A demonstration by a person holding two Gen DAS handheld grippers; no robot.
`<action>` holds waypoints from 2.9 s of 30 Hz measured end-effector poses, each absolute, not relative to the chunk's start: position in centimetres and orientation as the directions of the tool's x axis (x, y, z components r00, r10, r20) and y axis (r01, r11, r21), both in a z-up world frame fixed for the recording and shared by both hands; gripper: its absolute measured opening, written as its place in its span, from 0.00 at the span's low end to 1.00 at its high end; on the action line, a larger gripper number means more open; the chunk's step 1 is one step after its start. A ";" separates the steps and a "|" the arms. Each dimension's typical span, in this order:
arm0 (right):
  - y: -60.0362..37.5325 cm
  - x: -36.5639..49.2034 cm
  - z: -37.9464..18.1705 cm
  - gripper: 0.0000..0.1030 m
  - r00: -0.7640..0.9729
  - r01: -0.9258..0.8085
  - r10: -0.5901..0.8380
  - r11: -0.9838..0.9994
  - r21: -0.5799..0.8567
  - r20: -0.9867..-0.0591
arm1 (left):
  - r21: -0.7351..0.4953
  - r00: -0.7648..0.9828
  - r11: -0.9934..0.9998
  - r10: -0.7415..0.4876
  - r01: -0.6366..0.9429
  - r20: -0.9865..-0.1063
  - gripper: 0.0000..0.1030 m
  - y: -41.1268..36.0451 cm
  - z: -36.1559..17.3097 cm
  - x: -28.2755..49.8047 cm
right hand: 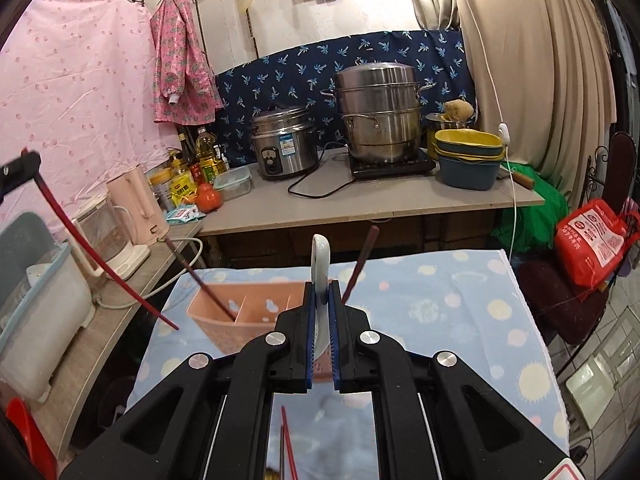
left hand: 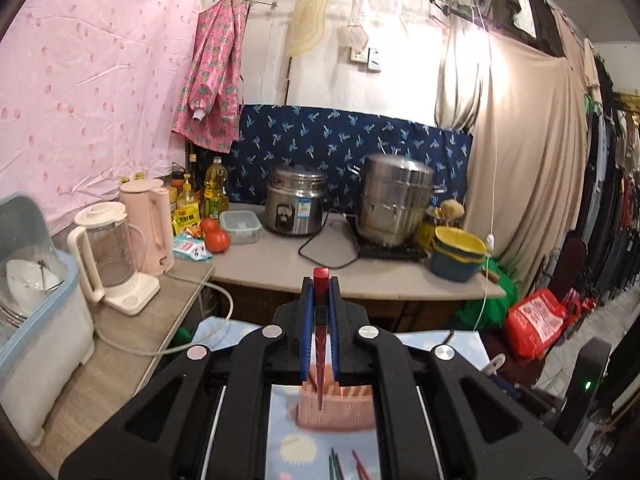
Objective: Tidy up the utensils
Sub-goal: 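Lift the red chopstick with the left tool while the right tool carries the spoon to the holder, then release the chopstick into the holder with the left tool while the right tool releases the spoon, then grasp the green chopstick with the left tool while the right tool grasps a red chopstick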
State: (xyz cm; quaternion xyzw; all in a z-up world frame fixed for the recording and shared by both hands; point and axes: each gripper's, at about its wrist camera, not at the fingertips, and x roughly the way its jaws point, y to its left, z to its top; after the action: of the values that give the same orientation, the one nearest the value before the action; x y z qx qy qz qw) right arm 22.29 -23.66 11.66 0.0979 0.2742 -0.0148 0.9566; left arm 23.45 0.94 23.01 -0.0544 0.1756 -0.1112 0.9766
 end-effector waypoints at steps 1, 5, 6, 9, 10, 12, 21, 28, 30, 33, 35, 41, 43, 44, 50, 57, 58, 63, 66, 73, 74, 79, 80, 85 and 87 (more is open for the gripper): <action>-23.7 23.2 11.5 0.07 0.849 0.081 0.026 0.980 0.180 -0.528 | -0.154 0.913 0.968 -0.238 0.197 -0.330 0.07 0.9 23.1 24.2; -23.7 26.1 10.5 0.07 0.840 0.089 0.017 0.981 0.170 -0.542 | -0.174 0.907 0.968 -0.232 0.181 -0.351 0.07 0.3 22.2 27.7; -23.8 26.9 10.1 0.07 0.836 0.091 0.017 0.981 0.170 -0.549 | -0.173 0.904 0.969 -0.229 0.176 -0.361 0.07 0.2 21.7 28.6; -23.8 28.6 8.6 0.07 0.821 0.096 0.016 0.982 0.164 -0.571 | -0.175 0.898 0.971 -0.219 0.162 -0.382 0.07 0.0 20.0 30.5; -23.7 29.1 8.0 0.07 0.815 0.096 0.017 0.982 0.163 -0.579 | -0.175 0.894 0.972 -0.215 0.157 -0.393 0.07 0.0 19.3 31.1; -23.6 29.8 7.1 0.07 0.804 0.094 0.020 0.983 0.161 -0.594 | -0.178 0.885 0.972 -0.214 0.152 -0.413 0.07 0.1 18.0 32.0; -22.9 30.0 4.7 0.20 0.790 0.089 0.035 0.981 0.171 -0.612 | -0.159 0.866 0.976 -0.205 0.147 -0.457 0.32 0.0 14.5 32.4; -22.9 27.3 6.1 0.25 0.811 0.086 0.033 0.981 0.174 -0.584 | -0.154 0.875 0.979 -0.187 0.130 -0.447 0.45 0.9 14.8 29.9; -22.9 26.1 6.4 0.25 0.815 0.084 0.032 0.981 0.173 -0.579 | -0.151 0.874 0.980 -0.188 0.133 -0.447 0.45 1.2 14.9 28.7; -22.9 23.9 6.6 0.26 0.818 0.085 0.026 0.983 0.165 -0.575 | -0.148 0.867 0.980 -0.189 0.135 -0.460 0.45 1.6 14.2 26.6; -22.9 22.3 6.5 0.28 0.818 0.087 0.020 0.984 0.157 -0.575 | -0.143 0.856 0.979 -0.197 0.145 -0.477 0.45 1.6 13.4 25.2; -23.0 16.6 3.7 0.29 0.778 0.097 0.008 0.986 0.133 -0.628 | -0.129 0.805 0.980 -0.199 0.152 -0.559 0.46 2.1 8.5 20.6; -23.1 15.1 2.3 0.29 0.754 0.101 0.010 0.986 0.132 -0.657 | -0.121 0.780 0.982 -0.191 0.147 -0.596 0.46 2.2 6.1 19.2; -23.1 14.3 1.6 0.29 0.742 0.104 0.013 0.986 0.133 -0.671 | -0.125 0.767 0.981 -0.192 0.146 -0.613 0.46 2.3 5.0 18.5; -22.6 9.8 -1.6 0.29 0.694 0.115 0.017 0.984 0.134 -0.719 | -0.164 0.671 0.976 -0.219 0.145 -0.708 0.46 2.6 -1.2 14.5; -21.0 6.0 -5.1 0.29 0.643 0.101 0.053 0.983 0.153 -0.764 | -0.181 0.592 0.967 -0.254 0.181 -0.765 0.46 1.3 -5.6 10.4; -20.8 5.6 -5.5 0.29 0.638 0.101 0.057 0.982 0.157 -0.768 | -0.184 0.586 0.965 -0.259 0.186 -0.767 0.46 1.1 -5.9 9.9; -20.2 4.0 -6.7 0.29 0.619 0.106 0.076 0.978 0.179 -0.782 | -0.192 0.553 0.958 -0.281 0.214 -0.784 0.46 0.0 -7.5 8.2; -20.3 3.3 -7.0 0.29 0.612 0.113 0.082 0.976 0.189 -0.786 | -0.200 0.537 0.953 -0.293 0.226 -0.791 0.45 -0.6 -8.3 7.7; -20.4 2.8 -7.4 0.29 0.605 0.116 0.088 0.973 0.197 -0.791 | -0.163 0.535 0.958 -0.267 0.235 -0.802 0.40 -1.9 -9.5 7.5; -20.3 2.8 -7.4 0.30 0.604 0.115 0.089 0.973 0.198 -0.792 | -0.155 0.541 0.960 -0.261 0.234 -0.800 0.39 -1.9 -9.5 7.5; -19.9 3.0 -7.8 0.29 0.599 0.103 0.100 0.974 0.200 -0.795 | -0.136 0.553 0.967 -0.236 0.215 -0.799 0.20 -1.4 -9.8 7.9; -19.8 3.1 -7.9 0.29 0.598 0.101 0.102 0.974 0.201 -0.795 | -0.133 0.555 0.969 -0.230 0.210 -0.799 0.17 -1.3 -9.8 7.9; -19.1 3.8 -8.2 0.28 0.595 0.087 0.102 0.978 0.191 -0.797 | -0.151 0.555 0.968 -0.239 0.200 -0.797 0.08 -0.5 -9.9 8.2; -18.8 4.2 -8.3 0.28 0.595 0.080 0.104 0.979 0.187 -0.797 | -0.153 0.557 0.968 -0.241 0.201 -0.795 0.08 -0.4 -9.9 8.1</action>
State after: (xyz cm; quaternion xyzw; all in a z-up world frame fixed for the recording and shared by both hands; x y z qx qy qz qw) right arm 4.22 -18.76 -8.30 0.1021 0.4502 0.0069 0.8871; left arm 8.14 -0.44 -9.94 -0.0221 0.4538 -0.1252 0.8820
